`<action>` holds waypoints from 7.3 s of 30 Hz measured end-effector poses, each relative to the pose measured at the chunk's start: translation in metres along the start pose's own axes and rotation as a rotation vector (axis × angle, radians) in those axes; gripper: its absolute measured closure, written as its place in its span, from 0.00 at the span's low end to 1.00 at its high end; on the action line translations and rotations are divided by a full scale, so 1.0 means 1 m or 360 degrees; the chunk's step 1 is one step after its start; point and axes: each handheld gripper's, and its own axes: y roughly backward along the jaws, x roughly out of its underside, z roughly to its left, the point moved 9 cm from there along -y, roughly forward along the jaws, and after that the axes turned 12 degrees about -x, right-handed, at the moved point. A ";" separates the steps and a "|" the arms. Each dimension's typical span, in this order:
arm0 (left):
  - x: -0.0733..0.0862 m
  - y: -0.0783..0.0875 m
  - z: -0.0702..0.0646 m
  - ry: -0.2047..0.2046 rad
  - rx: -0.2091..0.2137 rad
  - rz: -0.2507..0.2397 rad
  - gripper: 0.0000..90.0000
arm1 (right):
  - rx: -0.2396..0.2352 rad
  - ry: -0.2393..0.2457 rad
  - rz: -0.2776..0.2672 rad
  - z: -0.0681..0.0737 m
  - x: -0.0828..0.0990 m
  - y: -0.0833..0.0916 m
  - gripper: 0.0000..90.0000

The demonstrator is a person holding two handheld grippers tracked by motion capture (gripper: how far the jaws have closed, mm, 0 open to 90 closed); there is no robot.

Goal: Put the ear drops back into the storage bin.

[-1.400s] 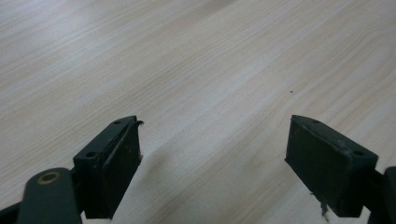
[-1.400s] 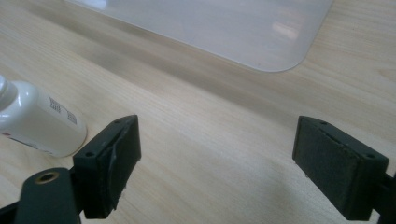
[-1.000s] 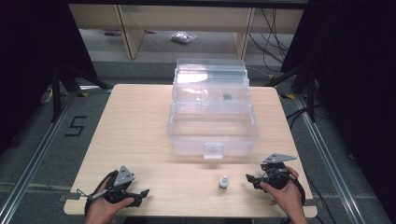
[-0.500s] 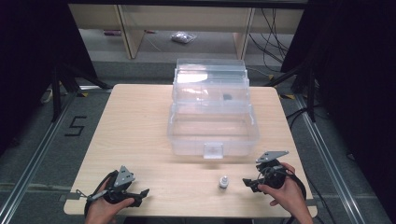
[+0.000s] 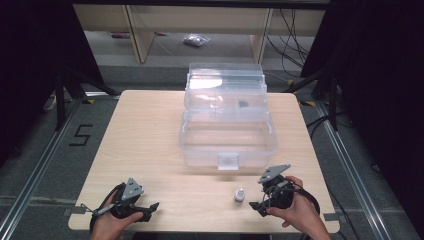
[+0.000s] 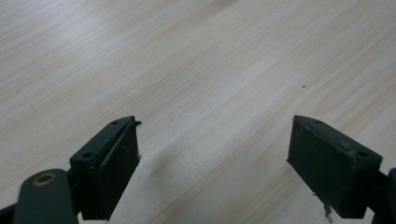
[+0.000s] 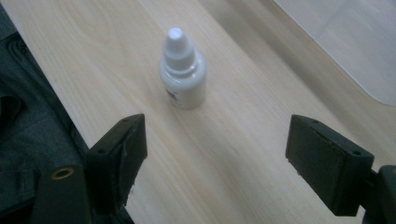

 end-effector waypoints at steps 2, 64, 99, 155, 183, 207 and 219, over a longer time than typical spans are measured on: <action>0.000 0.000 0.000 0.0003 -0.0001 -0.0001 0.18 | 0.0004 0.0036 0.0029 0.005 -0.003 -0.002 0.24; -0.002 0.002 -0.001 0.0012 0.0016 -0.0020 0.19 | 0.0031 0.0301 0.0542 0.005 -0.037 -0.044 0.67; -0.003 0.002 0.000 0.0035 0.0006 -0.0038 0.19 | -0.0068 0.0299 0.0498 -0.009 -0.082 0.013 0.67; -0.003 -0.002 0.002 0.0013 0.0025 -0.0022 0.19 | 0.0048 -0.0184 0.0620 -0.152 -0.112 0.008 0.67; -0.004 -0.001 -0.001 0.0044 0.0036 -0.0032 0.19 | 0.0056 -0.0246 0.0661 -0.167 -0.097 -0.019 0.67; -0.005 -0.002 -0.001 0.0033 0.0036 -0.0039 0.19 | 0.0028 -0.0265 0.0741 -0.164 -0.090 -0.019 0.65; -0.005 -0.003 0.000 0.0003 0.0032 -0.0032 0.19 | 0.0106 -0.0247 0.0584 -0.155 -0.108 0.011 0.51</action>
